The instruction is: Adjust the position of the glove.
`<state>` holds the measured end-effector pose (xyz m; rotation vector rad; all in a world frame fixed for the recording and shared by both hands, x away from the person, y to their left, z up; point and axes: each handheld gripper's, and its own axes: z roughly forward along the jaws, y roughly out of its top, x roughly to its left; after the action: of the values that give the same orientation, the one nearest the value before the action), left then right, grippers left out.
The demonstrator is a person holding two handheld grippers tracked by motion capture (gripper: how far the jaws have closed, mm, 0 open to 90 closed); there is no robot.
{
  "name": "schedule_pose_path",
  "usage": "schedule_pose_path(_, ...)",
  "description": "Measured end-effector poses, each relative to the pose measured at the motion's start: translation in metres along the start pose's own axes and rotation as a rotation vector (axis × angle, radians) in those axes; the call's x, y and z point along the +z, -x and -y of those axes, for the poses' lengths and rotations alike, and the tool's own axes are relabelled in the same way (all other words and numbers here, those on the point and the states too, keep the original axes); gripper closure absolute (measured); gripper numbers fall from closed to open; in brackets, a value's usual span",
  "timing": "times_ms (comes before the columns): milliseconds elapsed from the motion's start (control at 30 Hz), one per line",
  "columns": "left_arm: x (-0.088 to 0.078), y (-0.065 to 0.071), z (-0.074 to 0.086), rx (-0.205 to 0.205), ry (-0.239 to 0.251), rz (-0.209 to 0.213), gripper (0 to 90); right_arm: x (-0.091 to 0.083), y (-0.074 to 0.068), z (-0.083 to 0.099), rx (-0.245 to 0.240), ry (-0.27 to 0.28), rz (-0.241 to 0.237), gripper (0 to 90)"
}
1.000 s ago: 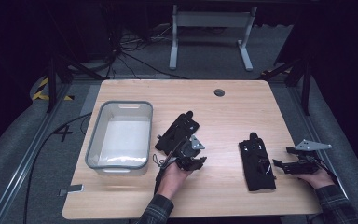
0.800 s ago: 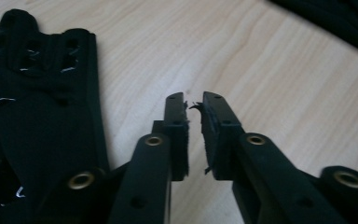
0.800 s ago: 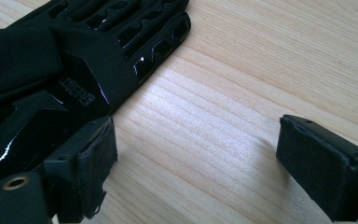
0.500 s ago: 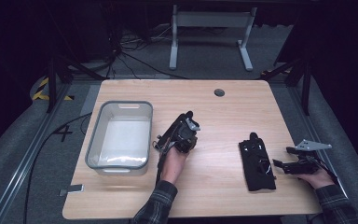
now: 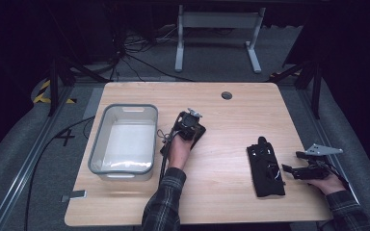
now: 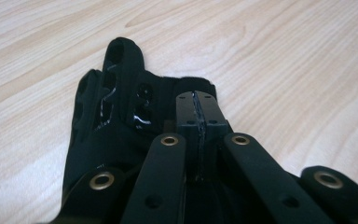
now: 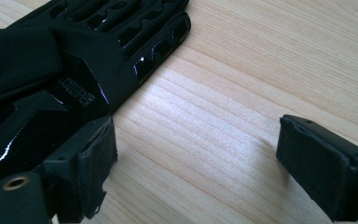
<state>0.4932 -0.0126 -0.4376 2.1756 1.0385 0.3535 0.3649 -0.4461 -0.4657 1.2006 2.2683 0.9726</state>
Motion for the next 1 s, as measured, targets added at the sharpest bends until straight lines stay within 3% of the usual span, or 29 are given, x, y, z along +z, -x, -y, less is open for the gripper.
schedule_pose_path(200,0.013,-0.001,0.000,0.013,-0.044,0.000,89.6,0.000,0.000,0.000,0.000,0.000,0.000,12.7)
schedule_pose_path(433,0.014,0.005,0.004,0.015,-0.045,0.037,89.8,0.000,0.000,0.000,0.000,0.000,0.001,12.6)
schedule_pose_path(667,0.014,0.025,0.008,0.023,-0.030,0.102,89.9,0.000,0.000,0.000,0.000,-0.001,0.002,12.6)
schedule_pose_path(1000,0.019,0.067,0.006,0.077,-0.028,0.191,89.9,0.000,0.000,0.000,-0.001,-0.001,0.002,12.6)
